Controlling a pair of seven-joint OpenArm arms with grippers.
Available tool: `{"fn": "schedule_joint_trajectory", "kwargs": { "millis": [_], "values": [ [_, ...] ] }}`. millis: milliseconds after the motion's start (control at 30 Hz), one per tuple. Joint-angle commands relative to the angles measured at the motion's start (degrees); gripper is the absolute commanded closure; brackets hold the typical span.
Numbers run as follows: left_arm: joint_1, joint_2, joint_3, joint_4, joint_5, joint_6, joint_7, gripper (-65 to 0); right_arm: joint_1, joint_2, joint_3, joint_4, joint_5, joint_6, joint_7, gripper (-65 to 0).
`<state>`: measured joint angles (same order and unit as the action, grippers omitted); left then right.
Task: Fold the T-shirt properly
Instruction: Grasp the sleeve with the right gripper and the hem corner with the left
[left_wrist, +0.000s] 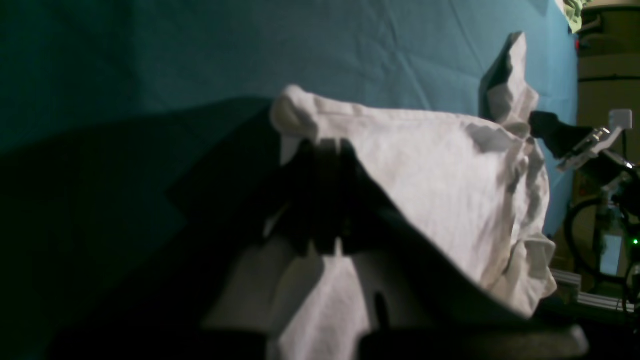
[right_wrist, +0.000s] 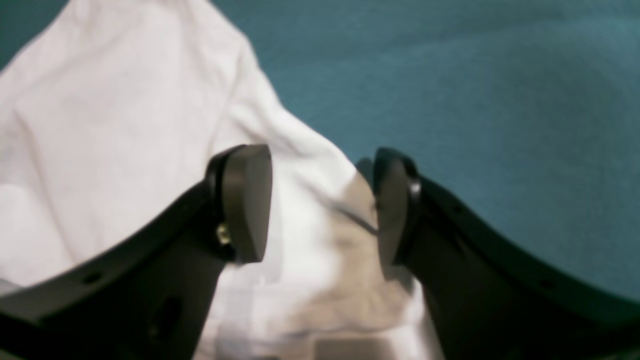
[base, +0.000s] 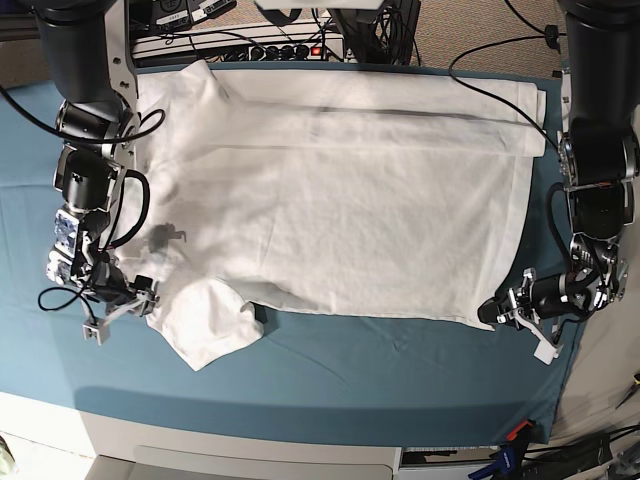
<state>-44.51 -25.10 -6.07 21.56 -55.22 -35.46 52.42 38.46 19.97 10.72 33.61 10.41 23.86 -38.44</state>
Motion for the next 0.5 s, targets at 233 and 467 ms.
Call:
{"fn": "schedule_joint_trajectory", "kwargs": {
  "millis": [233,467],
  "values": [
    [-2.16,-0.76,-0.07,0.85,-1.86,-0.63,-1.01,0.0,1.66,0.66,-1.25,0.68,-4.35,-0.94,2.03,-0.4],
    [-2.14,-0.79,-0.07,0.85,-1.86,-0.63,-0.92,0.0,1.53,0.66,-1.25,0.9,-5.99,-0.94,5.95,0.0]
  ]
}}
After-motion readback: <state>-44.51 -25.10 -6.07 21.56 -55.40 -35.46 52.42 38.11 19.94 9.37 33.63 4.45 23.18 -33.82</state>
